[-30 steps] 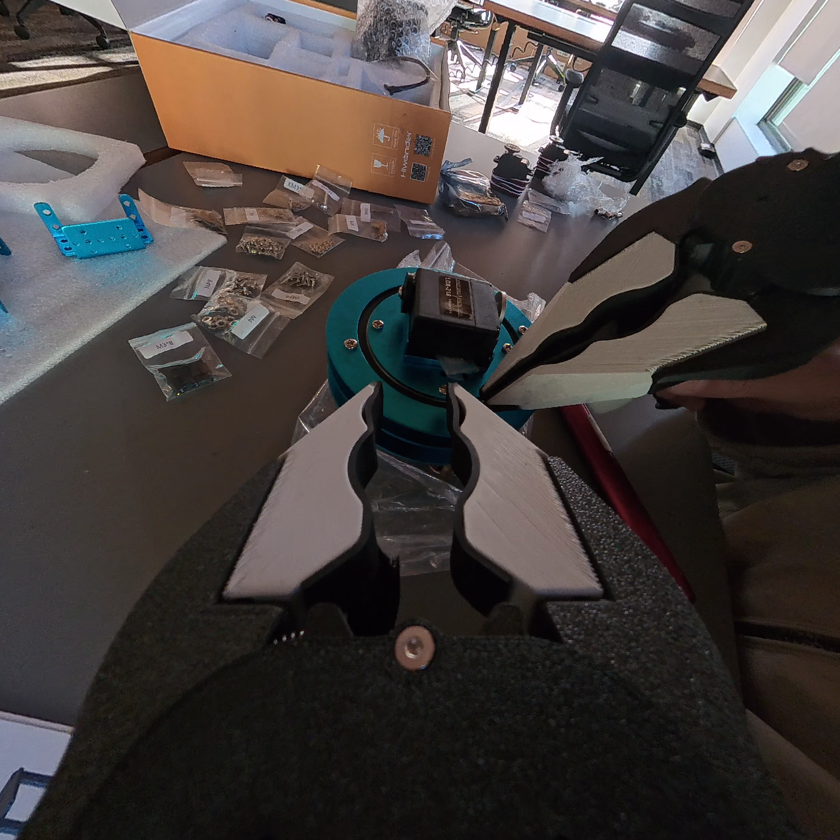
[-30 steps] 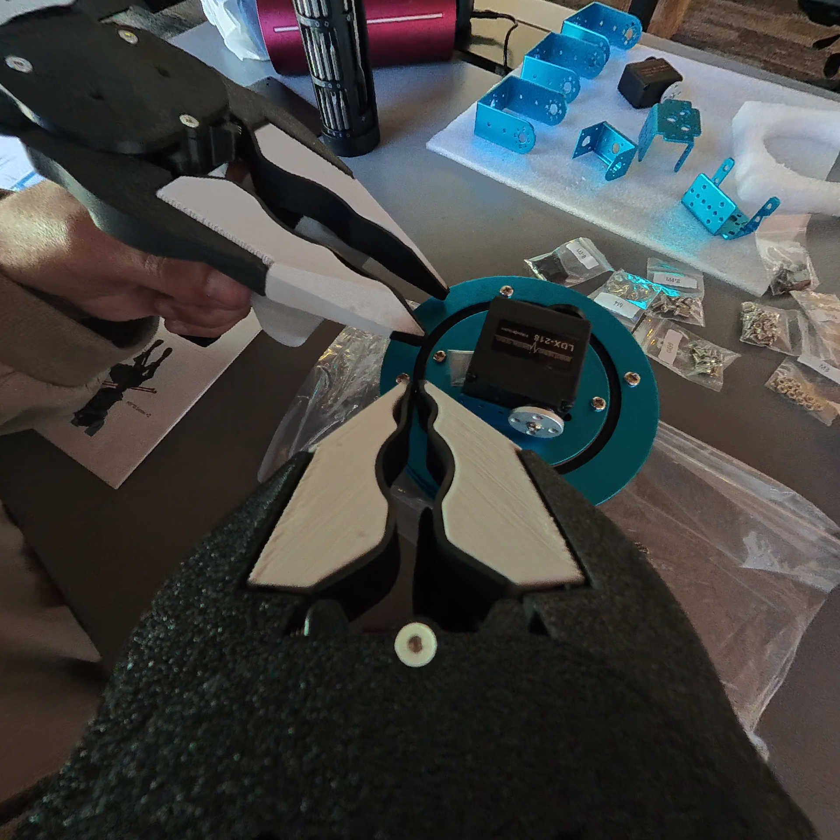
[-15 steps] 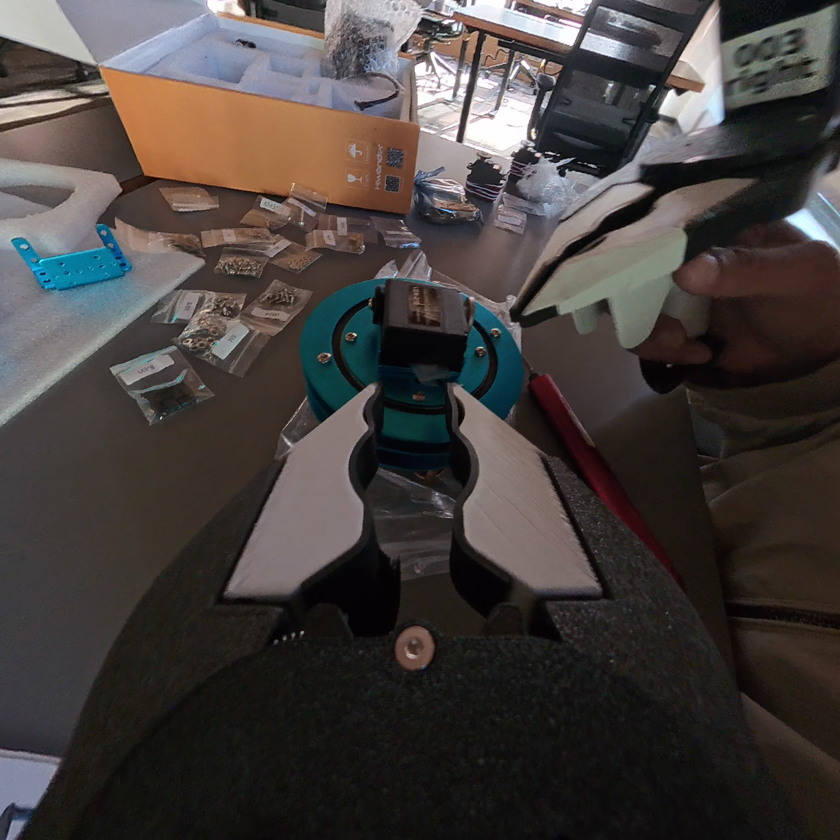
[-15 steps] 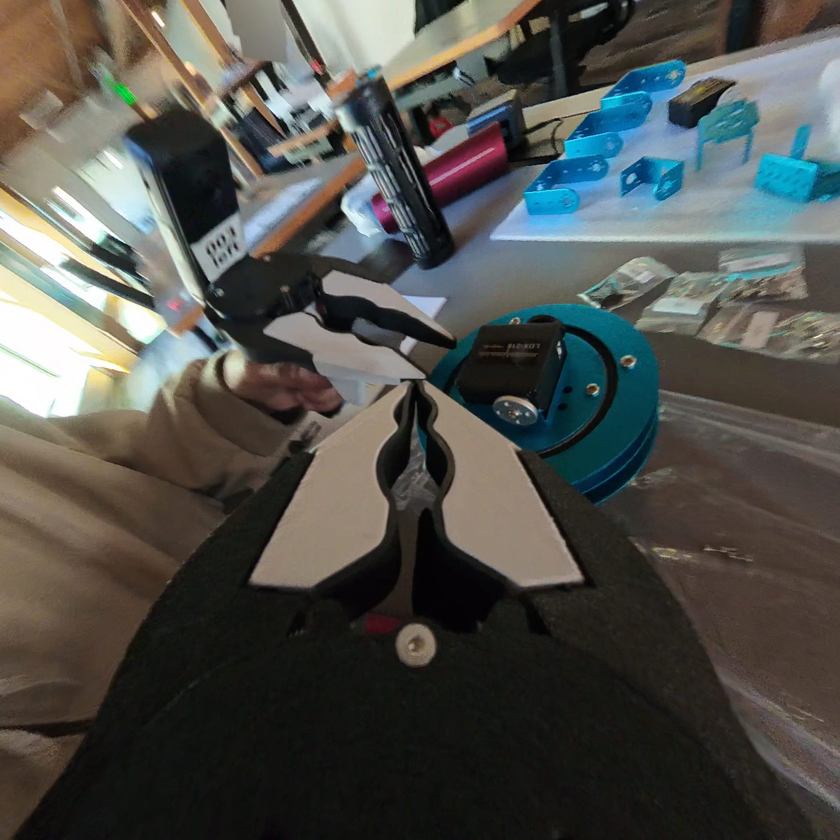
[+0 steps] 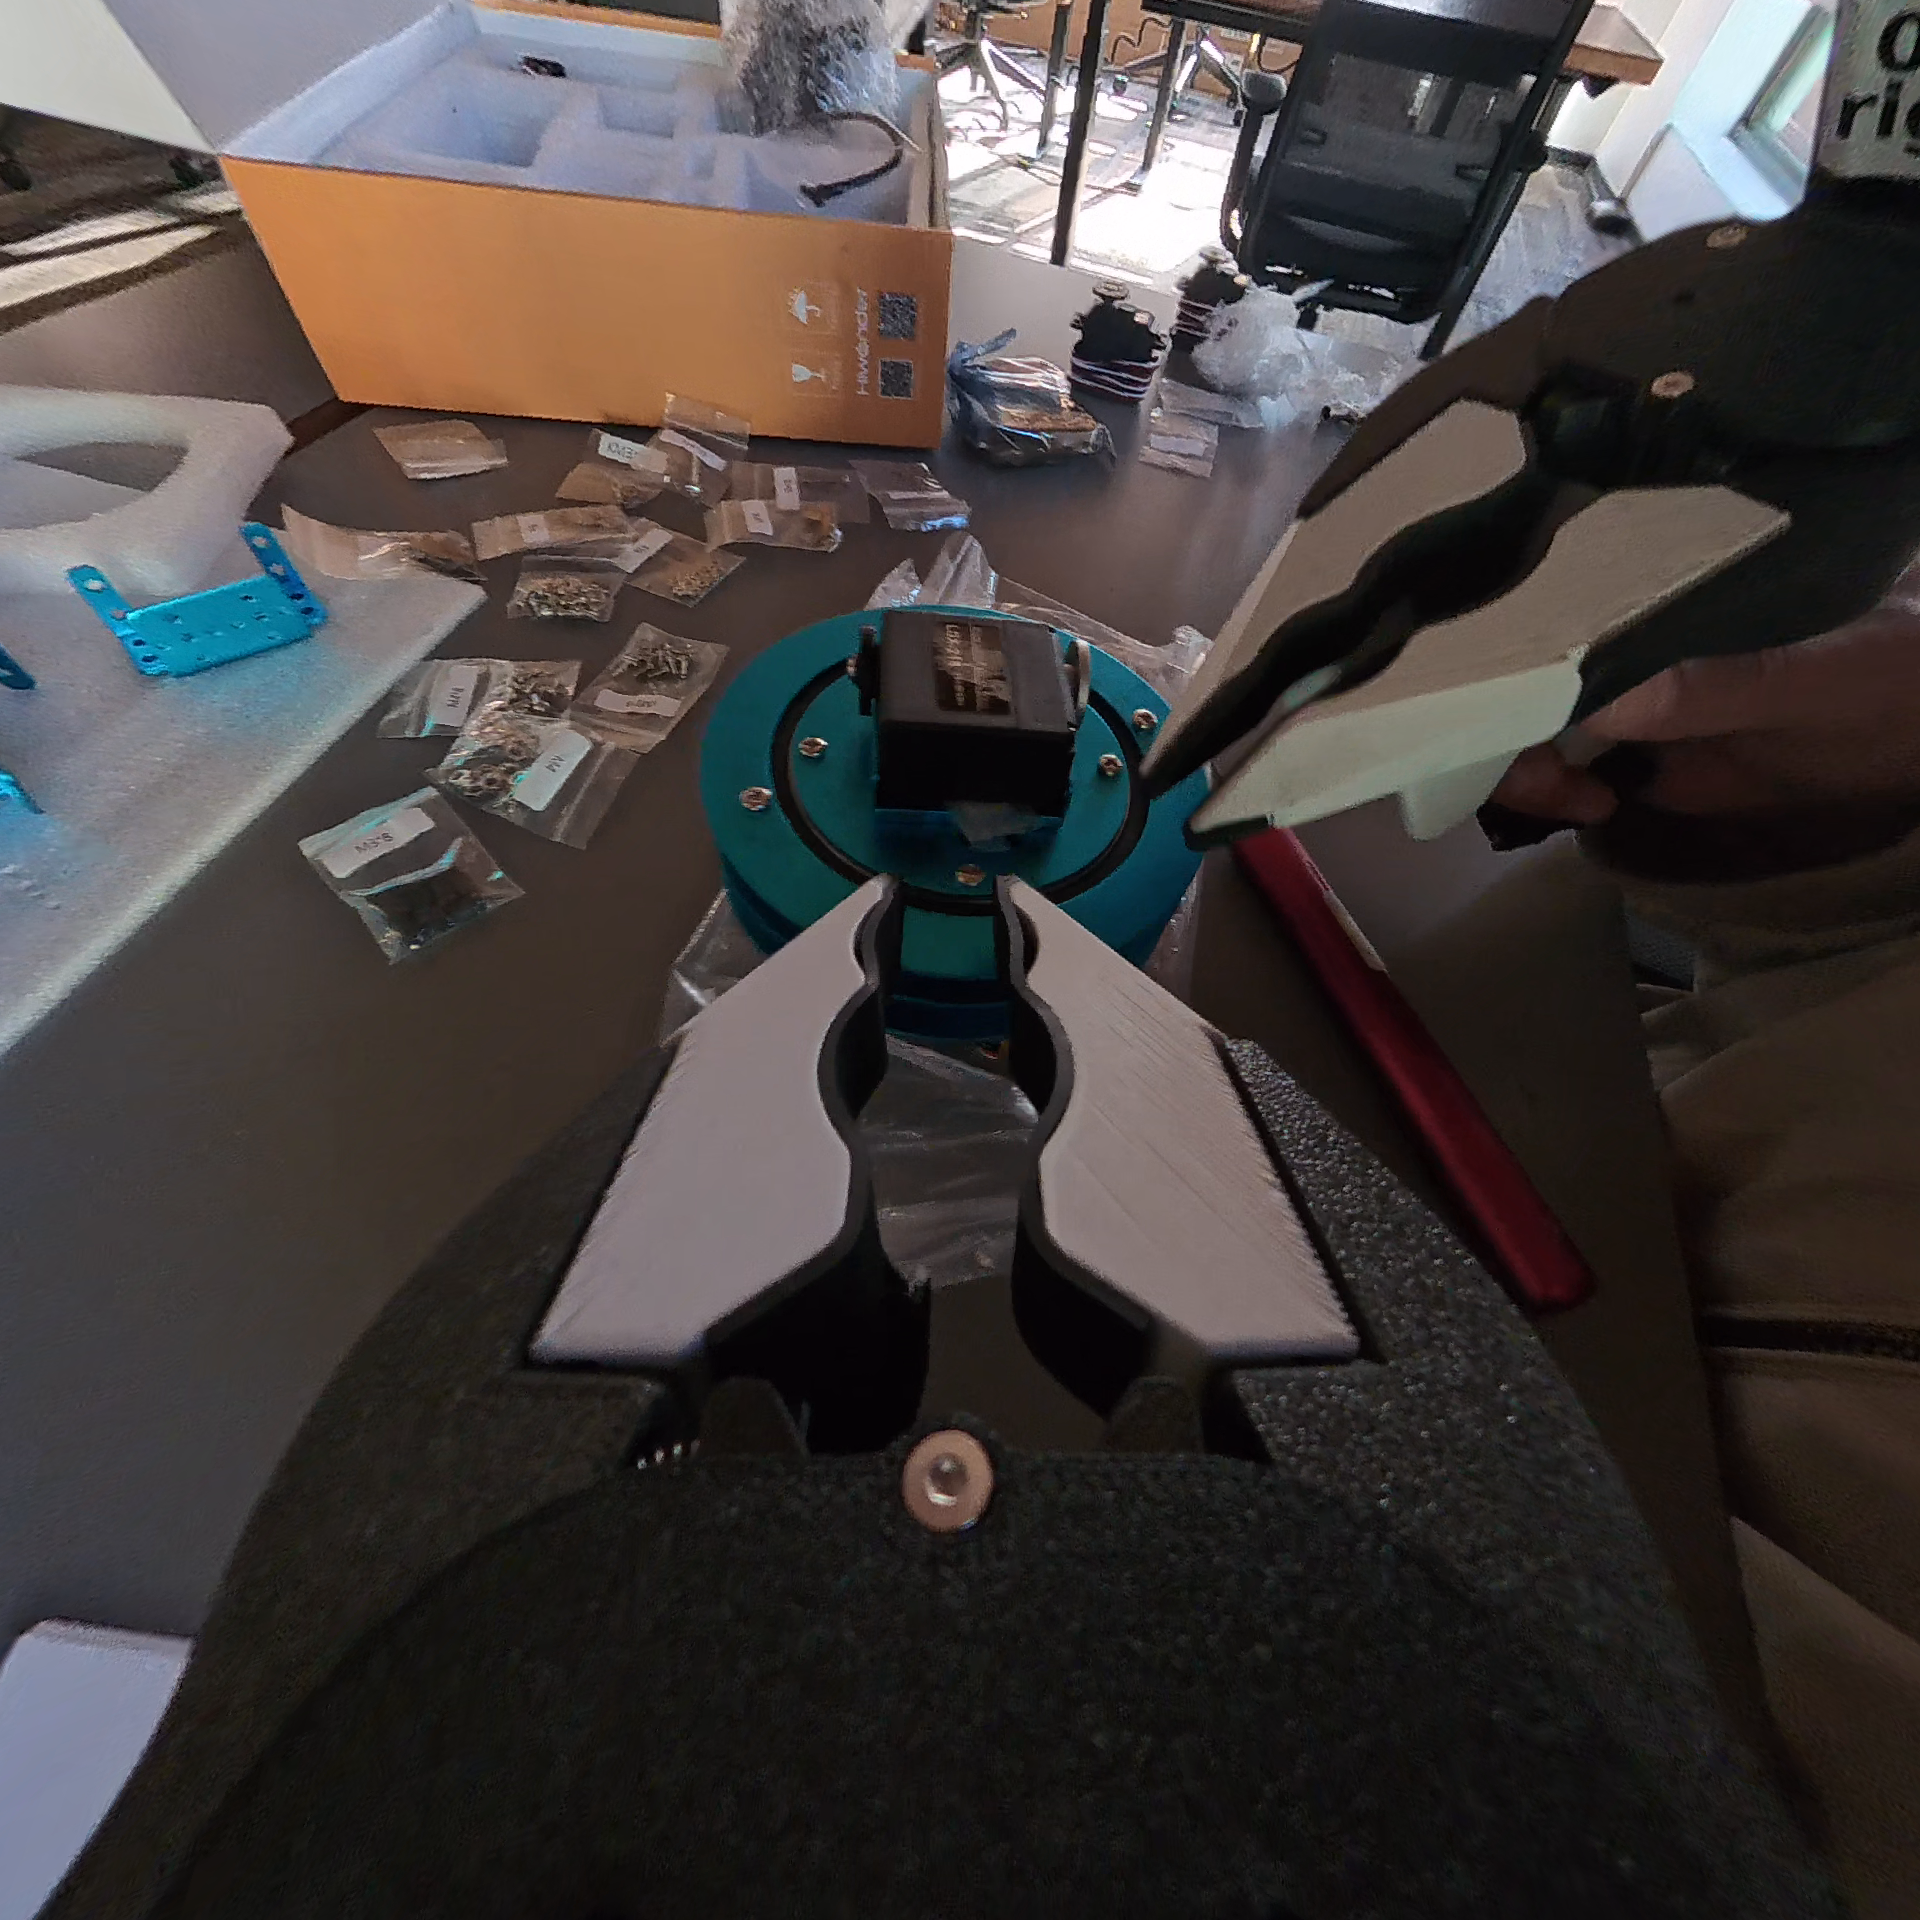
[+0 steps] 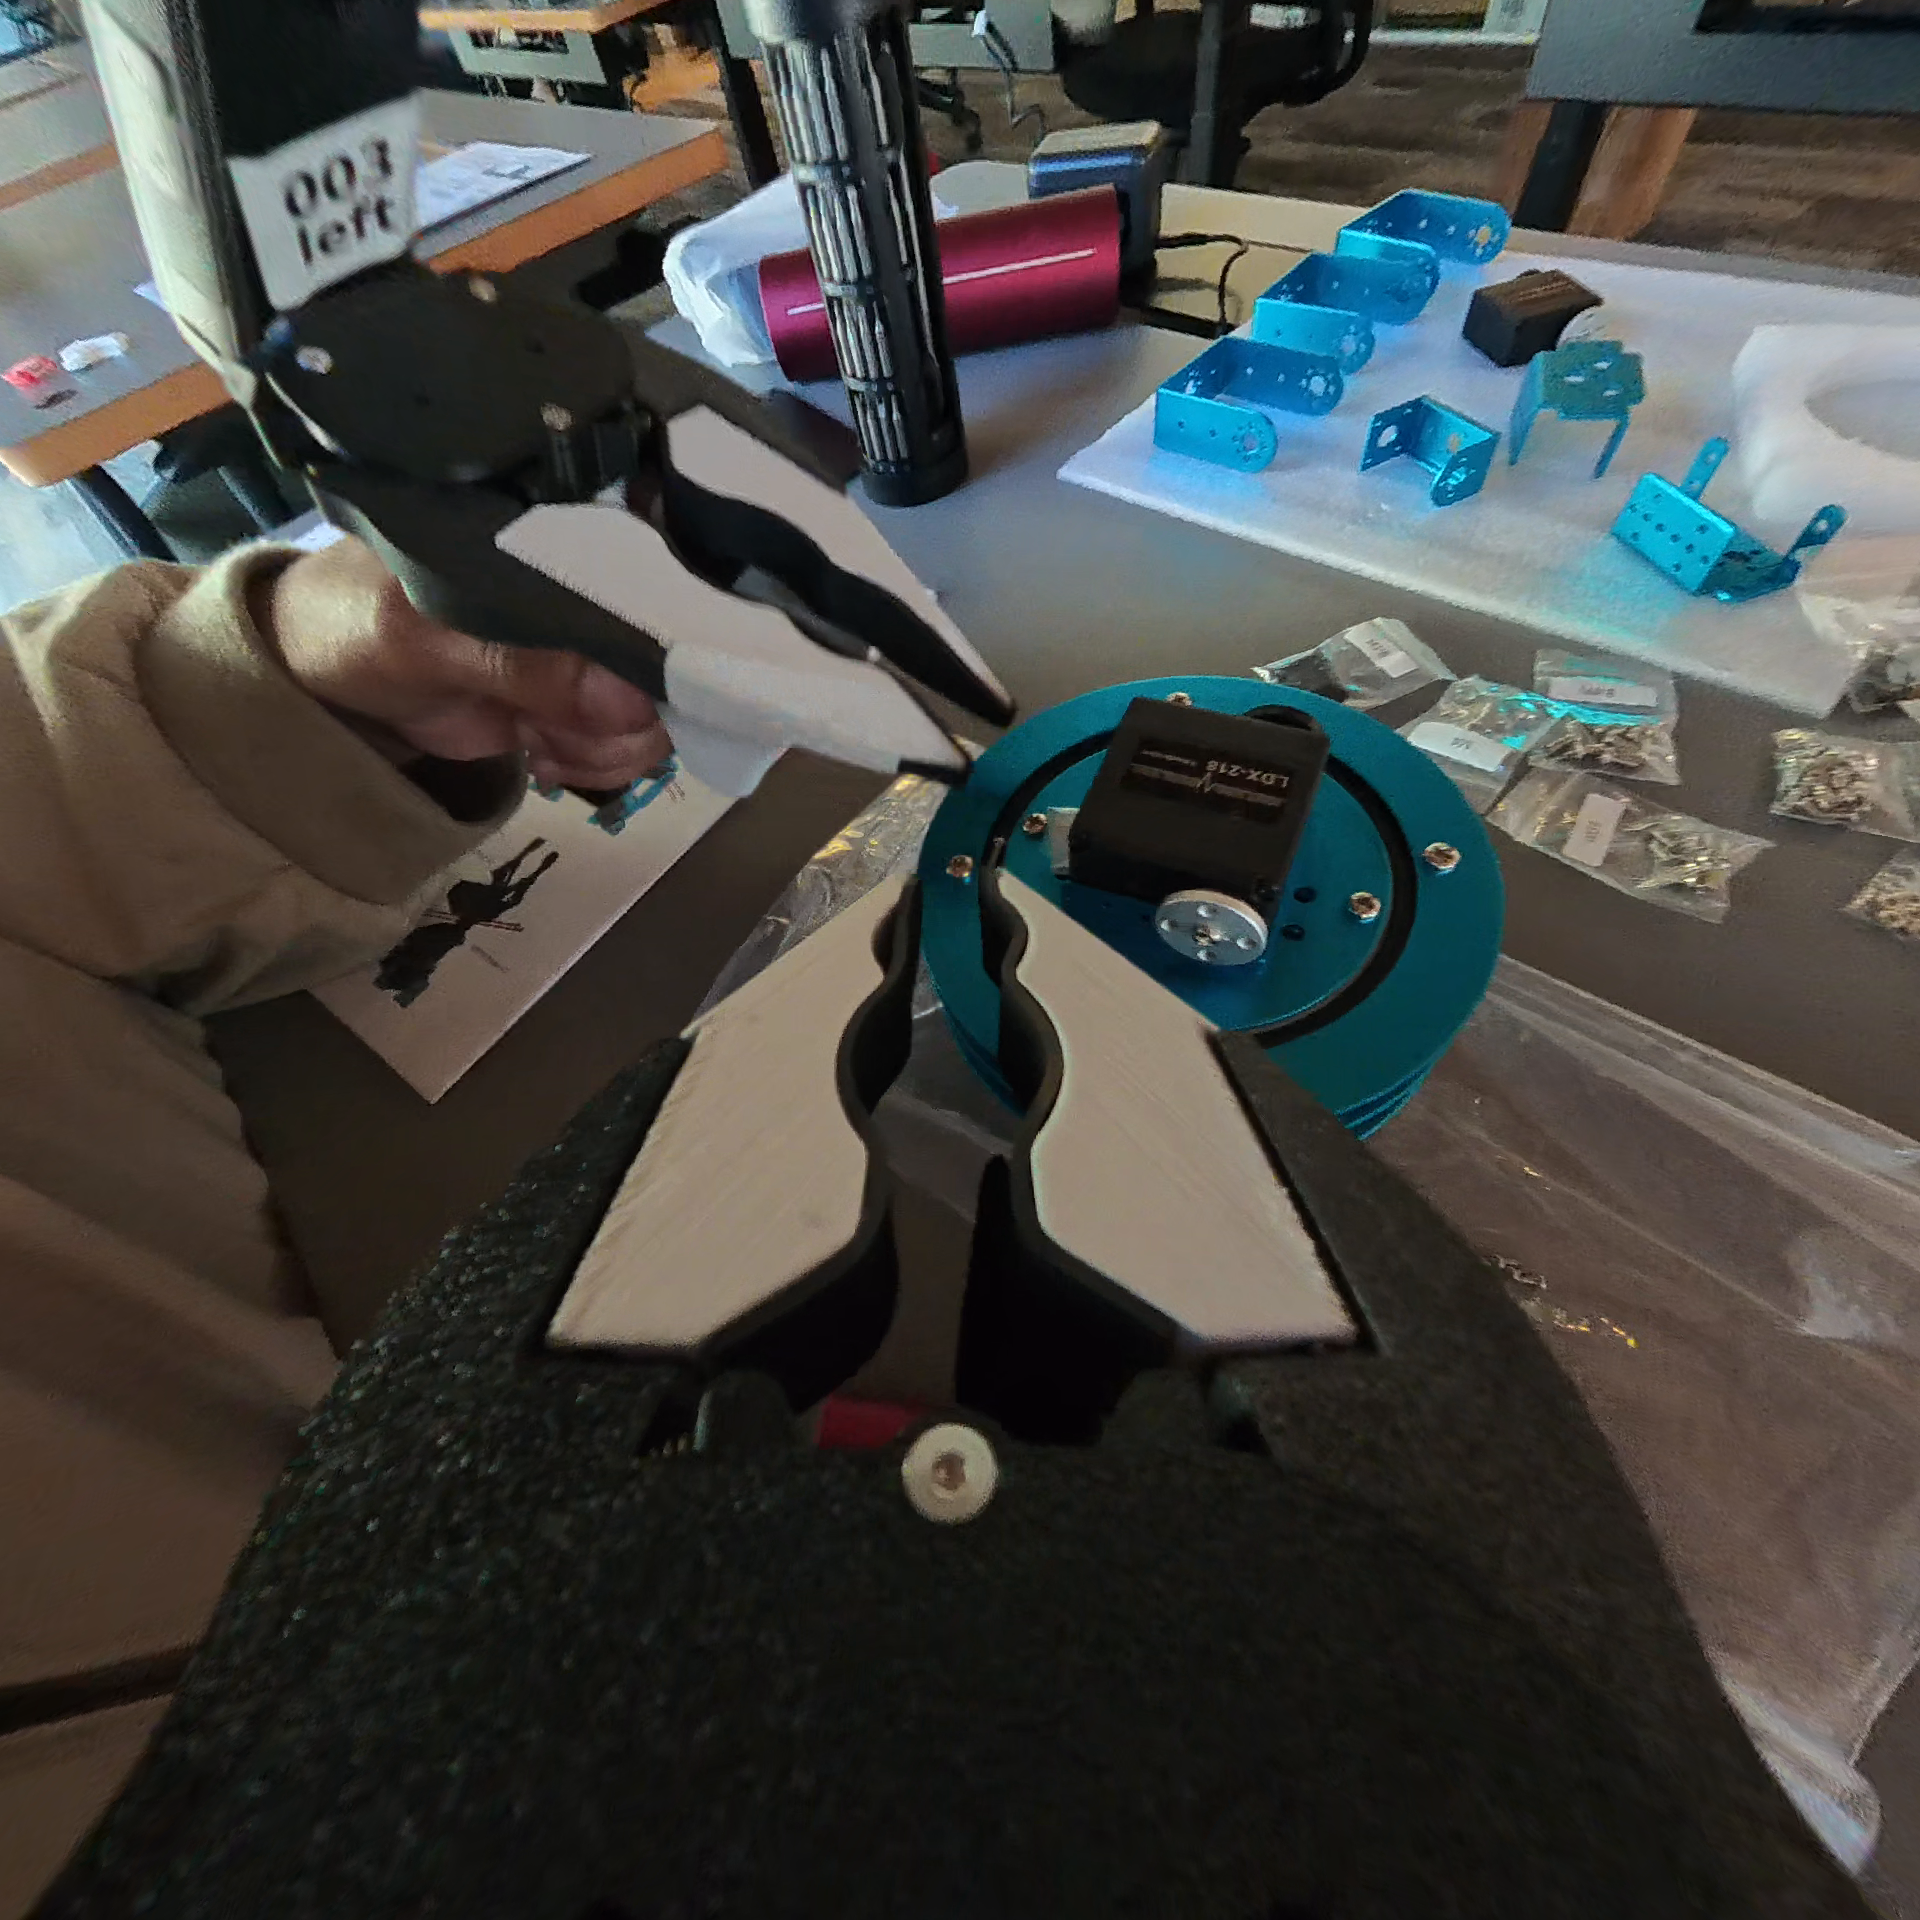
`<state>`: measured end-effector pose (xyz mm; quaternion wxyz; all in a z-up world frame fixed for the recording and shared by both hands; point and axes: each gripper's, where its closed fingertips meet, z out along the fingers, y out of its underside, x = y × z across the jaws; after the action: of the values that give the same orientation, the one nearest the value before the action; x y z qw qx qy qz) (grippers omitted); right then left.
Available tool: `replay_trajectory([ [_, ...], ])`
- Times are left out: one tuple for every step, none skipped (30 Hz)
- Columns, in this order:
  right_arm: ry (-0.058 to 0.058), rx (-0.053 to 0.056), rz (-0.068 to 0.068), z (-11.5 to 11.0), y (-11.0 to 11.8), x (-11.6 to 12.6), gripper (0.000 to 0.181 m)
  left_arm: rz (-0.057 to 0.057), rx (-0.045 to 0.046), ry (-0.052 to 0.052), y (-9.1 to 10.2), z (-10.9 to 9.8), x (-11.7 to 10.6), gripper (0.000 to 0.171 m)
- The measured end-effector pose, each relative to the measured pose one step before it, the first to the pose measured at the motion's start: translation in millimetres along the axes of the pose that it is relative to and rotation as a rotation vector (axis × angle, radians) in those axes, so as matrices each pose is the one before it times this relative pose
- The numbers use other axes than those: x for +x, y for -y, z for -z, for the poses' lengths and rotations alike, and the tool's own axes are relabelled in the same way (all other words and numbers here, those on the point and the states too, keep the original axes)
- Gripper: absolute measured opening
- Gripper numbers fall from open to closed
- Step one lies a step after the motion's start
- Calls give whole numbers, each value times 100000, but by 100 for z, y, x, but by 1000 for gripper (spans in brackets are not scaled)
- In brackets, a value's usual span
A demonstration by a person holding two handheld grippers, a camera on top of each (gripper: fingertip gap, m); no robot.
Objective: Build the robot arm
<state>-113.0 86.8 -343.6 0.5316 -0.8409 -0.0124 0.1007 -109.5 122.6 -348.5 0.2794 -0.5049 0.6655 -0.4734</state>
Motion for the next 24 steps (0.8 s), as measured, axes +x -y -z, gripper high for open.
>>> replay_trajectory([
  [-887, -1524, 612, -341, -194, 96, 13, -148, 707, 944, 179, 297, -327, 14],
  [-1054, -2058, 1399, -359, -186, -27, 16, 302, 372, -522, 105, 230, -82, 9],
  [690, -1819, 1537, -335, -100, -395, 20, 964, -236, -2069, -19, 87, 200, 7],
  [1358, -1278, 789, -301, -19, -487, 23, 1371, -362, -2299, -61, -53, 289, 7],
  [749, -1204, 298, -236, -18, -353, 27, 1241, 151, -1799, -22, -142, 294, 7],
  [422, -865, 446, -168, -9, -229, 30, 837, 154, -1651, -33, -231, 323, 7],
  [-715, -575, 449, -118, -8, -1, 33, 563, -345, -973, -137, -279, 212, 7],
  [-1804, -917, 641, -84, -89, 184, 36, 415, -802, -42, -221, -329, 63, 7],
  [-1227, -1396, 1076, -98, -186, 100, 39, 530, -947, 276, -256, -314, -5, 7],
  [-975, -1337, 932, -140, -206, 79, 40, 824, -888, -91, -248, -286, 17, 7],
  [-975, -728, 522, -125, -128, 78, 42, 931, -392, -716, -165, -211, 96, 9],
  [240, 474, 113, -53, 74, -104, 43, 950, 427, -922, 0, -105, 125, 11],
  [892, 180, -565, -69, 63, -145, 44, 856, 458, -913, 31, -41, 115, 13],
  [626, 279, -845, -76, 81, -76, 44, 398, -44, -932, -31, -10, 105, 13],
  [734, 125, -548, -74, 52, -90, 44, 9, -169, -893, -32, 13, 114, 13],
  [566, 104, -114, -82, 49, -94, 45, -20, -136, -743, -24, 13, 115, 13],
  [38, 124, 176, -76, 33, -22, 45, -197, -252, -1040, -43, -7, 197, 13],
  [51, 70, 174, -78, 25, -53, 45, -293, -208, -913, -38, -25, 199, 13],
  [-89, -55, 215, -47, 19, -14, 44, -335, -73, 77, -22, -18, 44, 14],
  [48, -204, 117, -21, 2, -33, 45, -326, -81, 292, -4, 10, -16, 14],
  [318, -94, -227, -10, -2, -57, 45, -14, -112, -43, -11, 20, 12, 14],
  [457, 71, -398, 13, 18, -24, 46, 130, -104, -215, -1, 38, 22, 14],
  [502, 174, -407, 31, 8, -5, 46, 111, -92, -449, 1, 37, 53, 14],
  [405, 355, -272, 68, 16, 19, 45, 168, -134, -1028, -14, 22, 162, 14],
])
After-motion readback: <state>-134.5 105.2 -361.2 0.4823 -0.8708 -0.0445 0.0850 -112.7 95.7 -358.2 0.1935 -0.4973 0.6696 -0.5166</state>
